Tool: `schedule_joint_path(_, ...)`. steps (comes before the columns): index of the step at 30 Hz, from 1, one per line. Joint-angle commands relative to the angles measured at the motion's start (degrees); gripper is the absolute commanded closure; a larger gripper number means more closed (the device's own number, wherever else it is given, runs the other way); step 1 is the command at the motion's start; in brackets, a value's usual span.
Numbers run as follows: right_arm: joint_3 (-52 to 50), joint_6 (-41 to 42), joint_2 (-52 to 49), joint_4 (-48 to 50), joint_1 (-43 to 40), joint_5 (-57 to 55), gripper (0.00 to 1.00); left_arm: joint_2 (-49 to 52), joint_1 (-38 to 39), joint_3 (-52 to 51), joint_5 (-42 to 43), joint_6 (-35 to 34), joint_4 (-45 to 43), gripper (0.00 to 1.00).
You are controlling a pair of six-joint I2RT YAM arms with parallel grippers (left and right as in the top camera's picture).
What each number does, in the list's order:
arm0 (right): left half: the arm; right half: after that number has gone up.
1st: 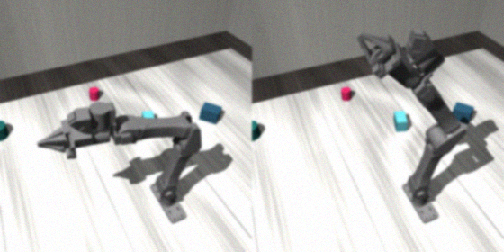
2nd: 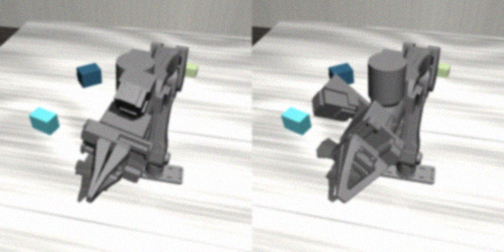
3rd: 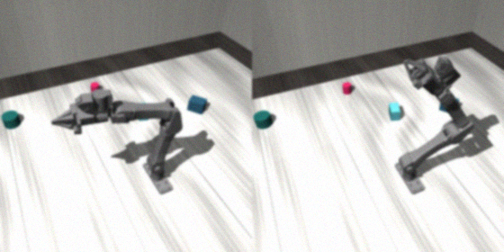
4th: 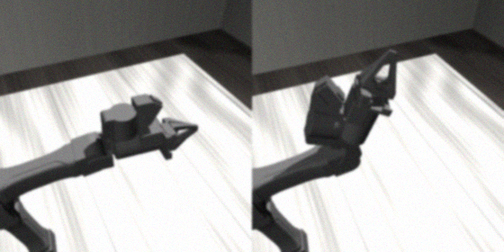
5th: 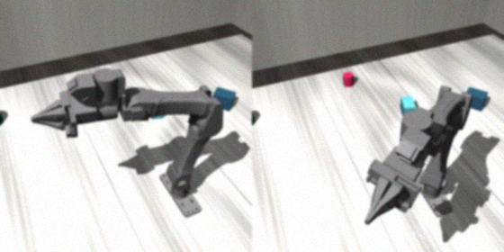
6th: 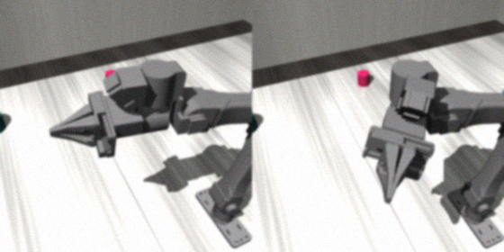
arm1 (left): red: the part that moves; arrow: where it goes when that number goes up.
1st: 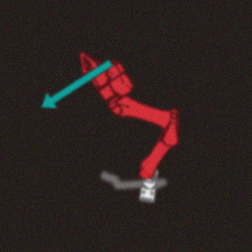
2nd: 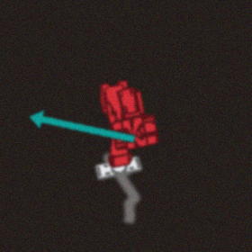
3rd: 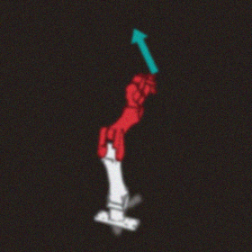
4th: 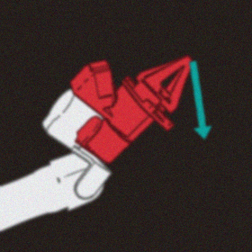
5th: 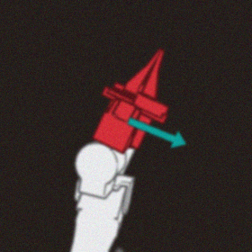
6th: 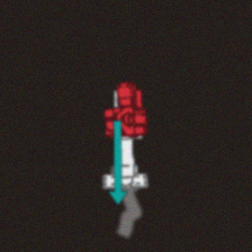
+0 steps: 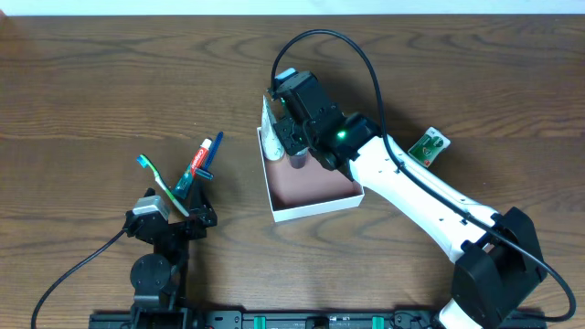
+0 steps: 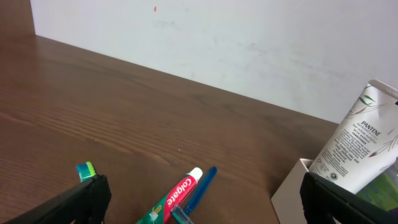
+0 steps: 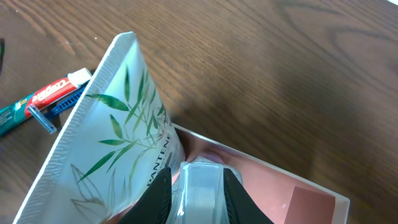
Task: Pack container
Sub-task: 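Carry the soap bottle with the right gripper into the box and lower it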
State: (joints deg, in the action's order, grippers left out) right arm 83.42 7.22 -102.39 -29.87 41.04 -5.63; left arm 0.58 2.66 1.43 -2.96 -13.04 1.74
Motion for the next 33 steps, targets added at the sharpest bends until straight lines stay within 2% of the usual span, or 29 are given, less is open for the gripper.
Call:
schedule_joint_path(1, -0.1, -2.2, 0.5, 0.7, 0.7, 1.4, 0.97, -0.3, -0.3, -1.2, -0.6, 1.0, 2.1, 0.02)
schedule_joint_path(17, -3.0, -3.1, 0.5, 3.9, 0.6, 1.6, 0.93, -0.3, -0.3, -1.2, -0.6, 1.0, 2.1, 0.02)
schedule_joint_path(23, -3.0, -3.1, 0.5, 4.4, 0.6, 1.6, 0.77, -0.3, -0.3, -1.2, -0.6, 1.0, 2.1, 0.02)
schedule_joint_path(33, -3.0, -3.1, 0.5, 4.4, 0.5, 1.6, 0.71, -0.3, -0.3, -1.2, -0.6, 1.0, 2.1, 0.02)
